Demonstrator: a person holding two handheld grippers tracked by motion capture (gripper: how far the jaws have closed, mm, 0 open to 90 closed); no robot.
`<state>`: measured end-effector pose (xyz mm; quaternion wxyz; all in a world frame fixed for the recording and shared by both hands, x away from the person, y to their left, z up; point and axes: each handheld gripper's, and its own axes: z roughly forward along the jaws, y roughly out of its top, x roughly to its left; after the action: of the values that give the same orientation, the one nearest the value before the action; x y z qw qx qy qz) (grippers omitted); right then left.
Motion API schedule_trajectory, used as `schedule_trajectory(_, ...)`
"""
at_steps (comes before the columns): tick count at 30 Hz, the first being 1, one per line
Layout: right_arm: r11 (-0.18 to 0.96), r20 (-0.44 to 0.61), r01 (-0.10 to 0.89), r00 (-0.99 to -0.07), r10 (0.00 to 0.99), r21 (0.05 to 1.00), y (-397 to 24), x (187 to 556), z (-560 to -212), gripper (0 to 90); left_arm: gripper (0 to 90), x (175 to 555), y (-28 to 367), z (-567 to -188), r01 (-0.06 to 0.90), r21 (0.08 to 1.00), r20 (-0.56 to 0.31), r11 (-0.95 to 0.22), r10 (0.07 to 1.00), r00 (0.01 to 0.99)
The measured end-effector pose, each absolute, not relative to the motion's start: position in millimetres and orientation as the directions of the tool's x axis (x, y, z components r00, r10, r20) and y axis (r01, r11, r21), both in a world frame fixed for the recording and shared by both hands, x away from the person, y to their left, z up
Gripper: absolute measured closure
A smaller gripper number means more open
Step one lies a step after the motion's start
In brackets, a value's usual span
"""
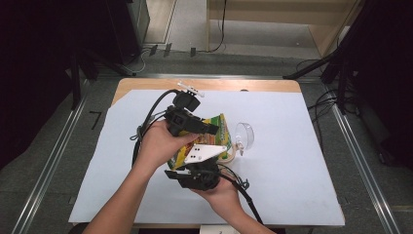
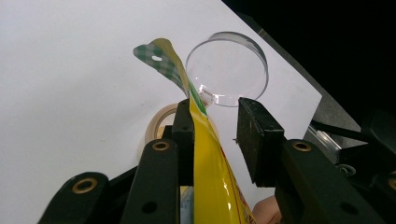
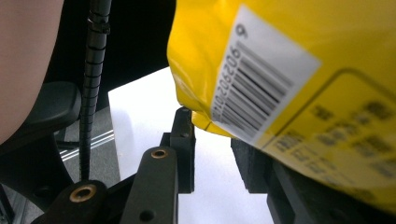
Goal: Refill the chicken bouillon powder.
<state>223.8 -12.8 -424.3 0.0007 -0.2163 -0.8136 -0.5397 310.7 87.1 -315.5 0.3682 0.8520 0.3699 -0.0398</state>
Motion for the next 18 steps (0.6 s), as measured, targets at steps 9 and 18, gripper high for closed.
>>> schedule_trajectory(9, 0.323, 0.235, 0.356, -0.904, 0.357, 0.877, -13.1, 223.2, -424.5, 71.6, 69.6, 308.5, 84.0, -314.5, 0.649, 0.605, -0.323, -0.462, 0.602, 0.73)
schedule_trajectory(18, 0.336, 0.214, 0.341, -0.908, 0.36, 0.878, -14.1, 223.4, -422.9, 71.8, 69.5, 311.9, 86.9, -315.9, 0.664, 0.6, -0.349, -0.446, 0.601, 0.719)
